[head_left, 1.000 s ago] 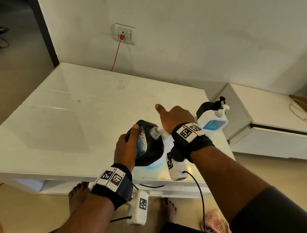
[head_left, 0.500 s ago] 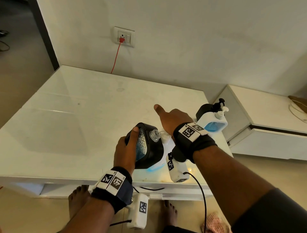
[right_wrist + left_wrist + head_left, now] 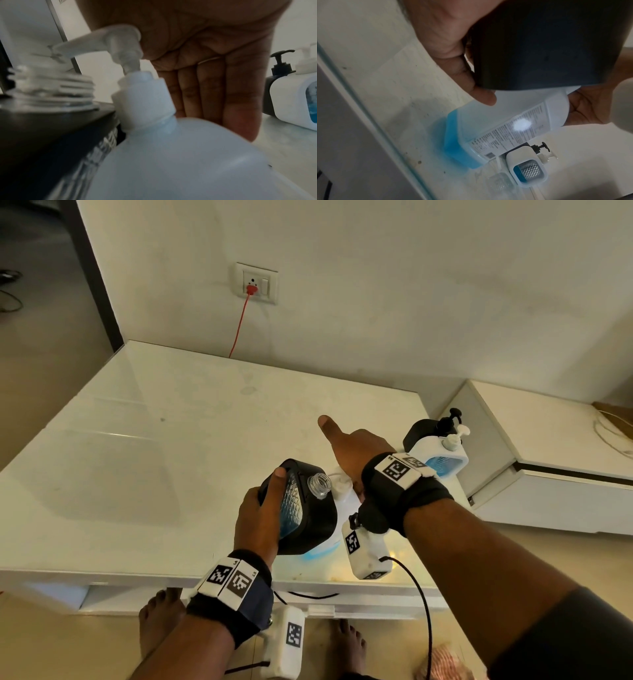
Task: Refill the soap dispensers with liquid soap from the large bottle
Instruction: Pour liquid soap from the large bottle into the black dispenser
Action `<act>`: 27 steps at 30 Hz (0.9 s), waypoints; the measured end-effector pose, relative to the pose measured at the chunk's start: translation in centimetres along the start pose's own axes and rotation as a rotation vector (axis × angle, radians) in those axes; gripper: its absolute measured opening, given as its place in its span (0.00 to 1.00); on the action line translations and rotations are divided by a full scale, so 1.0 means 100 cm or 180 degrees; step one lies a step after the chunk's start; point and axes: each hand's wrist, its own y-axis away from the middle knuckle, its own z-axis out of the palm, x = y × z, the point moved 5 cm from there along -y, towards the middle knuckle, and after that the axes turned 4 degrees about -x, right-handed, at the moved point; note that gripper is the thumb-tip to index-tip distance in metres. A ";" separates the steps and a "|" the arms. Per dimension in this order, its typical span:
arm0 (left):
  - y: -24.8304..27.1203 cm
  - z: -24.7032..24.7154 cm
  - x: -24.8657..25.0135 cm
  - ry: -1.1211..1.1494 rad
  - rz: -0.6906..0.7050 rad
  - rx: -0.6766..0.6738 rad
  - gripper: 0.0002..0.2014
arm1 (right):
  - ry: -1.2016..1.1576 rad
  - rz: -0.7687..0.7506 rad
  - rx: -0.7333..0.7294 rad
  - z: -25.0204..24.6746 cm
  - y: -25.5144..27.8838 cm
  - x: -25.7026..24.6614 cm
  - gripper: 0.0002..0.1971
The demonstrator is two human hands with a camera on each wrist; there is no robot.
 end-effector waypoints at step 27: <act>-0.002 0.000 -0.005 0.0059 -0.0019 0.0039 0.41 | 0.0024 0.0165 0.0326 0.001 0.005 0.006 0.35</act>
